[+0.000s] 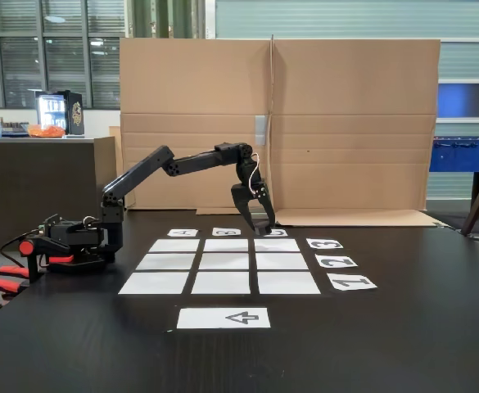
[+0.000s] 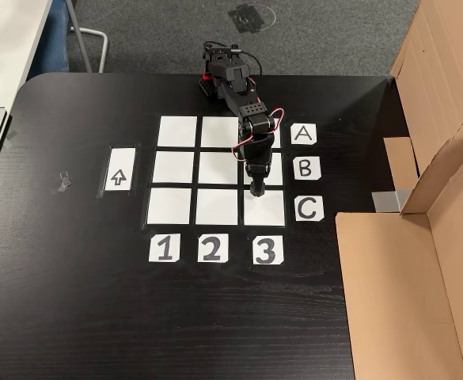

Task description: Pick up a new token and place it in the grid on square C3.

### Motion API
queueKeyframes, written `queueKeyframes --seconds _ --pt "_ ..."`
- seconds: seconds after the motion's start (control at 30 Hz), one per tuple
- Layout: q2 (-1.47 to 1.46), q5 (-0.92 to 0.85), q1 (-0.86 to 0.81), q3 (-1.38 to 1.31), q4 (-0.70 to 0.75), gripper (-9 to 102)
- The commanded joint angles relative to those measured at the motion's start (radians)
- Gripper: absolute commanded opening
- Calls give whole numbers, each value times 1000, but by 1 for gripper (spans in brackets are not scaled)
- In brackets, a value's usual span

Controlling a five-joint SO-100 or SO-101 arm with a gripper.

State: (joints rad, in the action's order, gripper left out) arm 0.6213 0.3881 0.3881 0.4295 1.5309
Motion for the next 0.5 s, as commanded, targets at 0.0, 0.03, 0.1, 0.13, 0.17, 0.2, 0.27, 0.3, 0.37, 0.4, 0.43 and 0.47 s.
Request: queueKeyframes --seconds 0.0,0.03,0.1,0.13,0.17,0.2,0.27,0.3,0.37,0.4,0.43,0.47 --pt "9 6 6 -41 -8 2" --pt "9 6 6 -41 -6 4" --pt "8 8 6 -41 -5 8" --pt "8 8 6 -41 -5 9" --pt "8 8 6 -41 -5 10" --pt "8 8 6 -40 -5 11" --pt "8 8 8 -37 -9 16" --pt "8 8 8 -35 -9 18" --pt "8 8 9 -35 -9 22" --pt "8 8 9 -34 -9 25" --pt "6 8 9 -34 -9 28" --pt "6 8 9 -34 -9 30"
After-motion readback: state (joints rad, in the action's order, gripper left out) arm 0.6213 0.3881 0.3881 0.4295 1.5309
